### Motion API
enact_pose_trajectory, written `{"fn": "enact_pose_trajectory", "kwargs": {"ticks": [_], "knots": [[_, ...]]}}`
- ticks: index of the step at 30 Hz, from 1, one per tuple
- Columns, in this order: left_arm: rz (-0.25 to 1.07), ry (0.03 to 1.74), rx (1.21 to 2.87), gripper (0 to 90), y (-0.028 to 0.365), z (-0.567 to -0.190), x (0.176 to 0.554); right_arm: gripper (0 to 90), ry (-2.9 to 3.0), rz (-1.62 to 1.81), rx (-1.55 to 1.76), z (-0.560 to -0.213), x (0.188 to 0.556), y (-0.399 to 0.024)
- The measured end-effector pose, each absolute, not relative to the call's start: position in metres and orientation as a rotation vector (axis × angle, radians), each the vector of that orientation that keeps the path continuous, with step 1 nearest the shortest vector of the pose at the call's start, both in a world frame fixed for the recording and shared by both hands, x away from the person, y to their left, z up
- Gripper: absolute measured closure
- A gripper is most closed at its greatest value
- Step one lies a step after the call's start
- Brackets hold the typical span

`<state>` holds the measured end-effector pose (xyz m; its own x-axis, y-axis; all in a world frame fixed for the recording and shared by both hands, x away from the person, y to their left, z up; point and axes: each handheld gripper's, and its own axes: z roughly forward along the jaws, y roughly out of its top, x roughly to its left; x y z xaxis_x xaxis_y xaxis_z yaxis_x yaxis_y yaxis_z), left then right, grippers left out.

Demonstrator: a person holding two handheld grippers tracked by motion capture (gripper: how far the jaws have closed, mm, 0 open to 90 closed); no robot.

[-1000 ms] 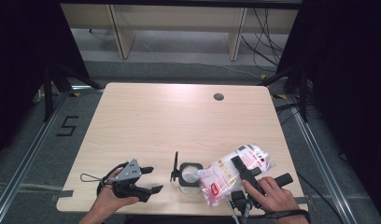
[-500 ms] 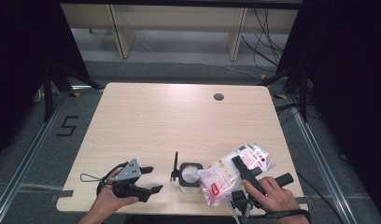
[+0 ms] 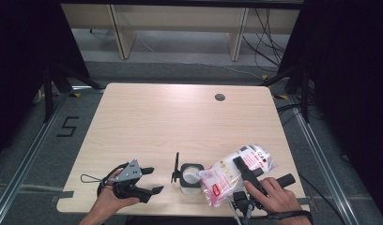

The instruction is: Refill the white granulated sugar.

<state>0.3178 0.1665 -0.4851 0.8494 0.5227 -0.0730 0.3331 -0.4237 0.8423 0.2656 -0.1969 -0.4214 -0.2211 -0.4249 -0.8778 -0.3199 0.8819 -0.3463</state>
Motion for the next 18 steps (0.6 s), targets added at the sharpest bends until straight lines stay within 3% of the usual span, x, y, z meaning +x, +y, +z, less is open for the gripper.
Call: {"fn": "enact_pose_trajectory", "kwargs": {"ticks": [18], "knots": [[0.235,0.628,2.016,25.0,0.1646,-0.4862,0.3171,45.0,1.821,-0.137,-0.579,-0.4211,0.2639,-0.1943]]}}
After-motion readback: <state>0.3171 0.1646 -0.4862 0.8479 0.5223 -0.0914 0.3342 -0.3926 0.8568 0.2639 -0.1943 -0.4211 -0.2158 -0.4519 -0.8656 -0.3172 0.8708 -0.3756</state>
